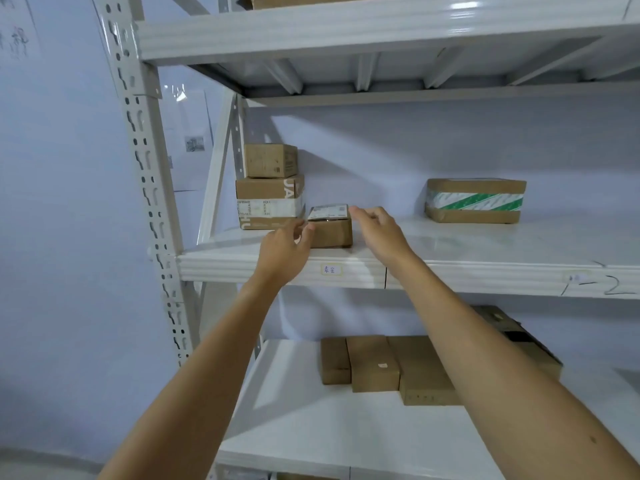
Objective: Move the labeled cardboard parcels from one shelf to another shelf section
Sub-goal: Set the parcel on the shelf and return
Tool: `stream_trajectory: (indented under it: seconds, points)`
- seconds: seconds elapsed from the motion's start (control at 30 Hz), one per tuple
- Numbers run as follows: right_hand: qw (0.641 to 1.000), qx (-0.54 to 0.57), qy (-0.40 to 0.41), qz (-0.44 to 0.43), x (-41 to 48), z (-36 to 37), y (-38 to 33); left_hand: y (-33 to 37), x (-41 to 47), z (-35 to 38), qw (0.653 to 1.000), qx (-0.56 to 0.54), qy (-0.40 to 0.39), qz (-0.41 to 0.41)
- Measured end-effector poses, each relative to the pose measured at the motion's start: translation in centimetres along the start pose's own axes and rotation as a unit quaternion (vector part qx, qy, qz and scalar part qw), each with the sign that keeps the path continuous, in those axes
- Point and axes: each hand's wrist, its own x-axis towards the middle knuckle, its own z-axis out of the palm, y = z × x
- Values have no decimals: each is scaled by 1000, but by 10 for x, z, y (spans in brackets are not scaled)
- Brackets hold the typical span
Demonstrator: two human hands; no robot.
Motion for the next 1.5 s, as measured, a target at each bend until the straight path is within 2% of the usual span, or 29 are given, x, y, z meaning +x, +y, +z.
stream_trajectory:
  seconds: [0.1,0.3,0.37,0.6,0.93,1.23,1.5]
  points:
    - [999,45,1,-15,-14,-5,4,-4,-18,-5,999,-53,5,0]
    - [996,73,9,-49,-58,-27,10,-3,-59,-11,985,-58,147,65]
    - [995,83,23,-56,-75,-39,20,10,-68,-7,981,-90,151,77]
    - [996,18,45,-78,-130,-95,38,55,-109,39,982,-179,20,65]
    - [995,-12,98,1,-192,-226,92,150,-155,111,965,-181,-172,84]
    - [987,-60,139,55,-251,-376,161,287,-228,206,945,-200,-249,73]
    - [982,-91,126,110,-286,-475,225,358,-278,280,941,-222,-254,25]
